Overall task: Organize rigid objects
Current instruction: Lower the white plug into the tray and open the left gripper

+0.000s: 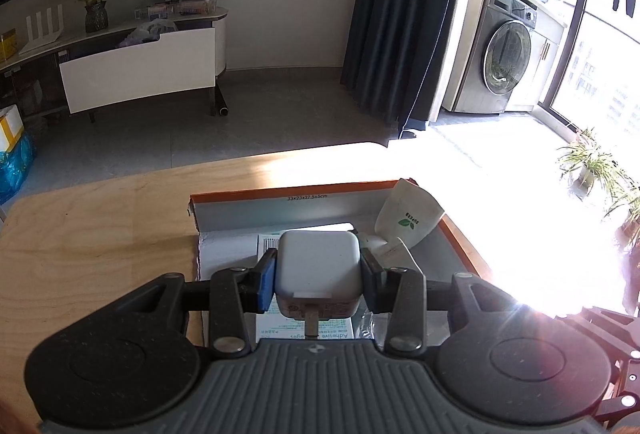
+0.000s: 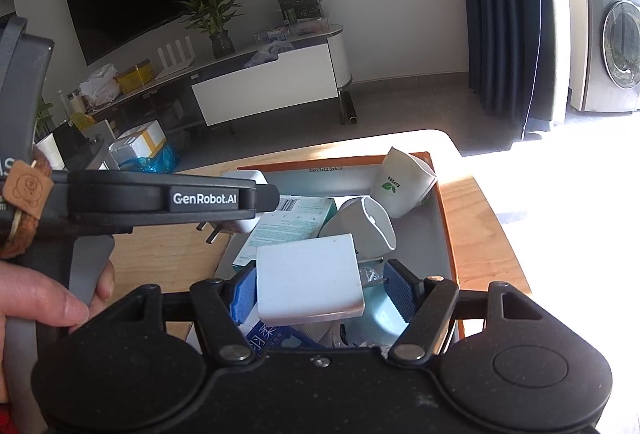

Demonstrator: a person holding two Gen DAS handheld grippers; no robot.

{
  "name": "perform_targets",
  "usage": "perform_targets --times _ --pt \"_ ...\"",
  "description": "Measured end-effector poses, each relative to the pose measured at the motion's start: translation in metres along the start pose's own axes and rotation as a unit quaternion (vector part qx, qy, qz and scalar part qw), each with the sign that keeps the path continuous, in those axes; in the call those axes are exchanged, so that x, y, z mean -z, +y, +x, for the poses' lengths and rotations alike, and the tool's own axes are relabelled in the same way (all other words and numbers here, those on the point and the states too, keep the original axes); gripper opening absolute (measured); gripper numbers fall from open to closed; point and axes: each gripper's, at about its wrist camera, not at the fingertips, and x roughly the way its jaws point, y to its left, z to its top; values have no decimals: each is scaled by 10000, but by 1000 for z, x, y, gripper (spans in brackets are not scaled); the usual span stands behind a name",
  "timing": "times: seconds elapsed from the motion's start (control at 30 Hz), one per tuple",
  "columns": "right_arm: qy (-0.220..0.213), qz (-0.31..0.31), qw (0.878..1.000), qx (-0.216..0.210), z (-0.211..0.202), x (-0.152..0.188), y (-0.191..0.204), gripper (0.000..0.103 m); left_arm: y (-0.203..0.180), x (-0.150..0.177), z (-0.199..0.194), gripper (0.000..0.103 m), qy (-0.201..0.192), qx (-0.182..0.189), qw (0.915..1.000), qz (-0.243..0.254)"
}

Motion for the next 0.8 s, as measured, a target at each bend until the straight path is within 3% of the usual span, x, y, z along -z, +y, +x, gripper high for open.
perform_targets --times 0.23,0.57,0.8 --pt "-451 -9 9990 -56 -18 -2 -10 84 -2 -11 17 42 42 80 9999 69" --pt "-629 165 9979 -30 -41 6 -29 84 -11 -25 49 43 232 355 9990 104" --pt "-760 176 9969 -89 -52 6 -29 84 -4 -29 28 58 69 241 9997 14"
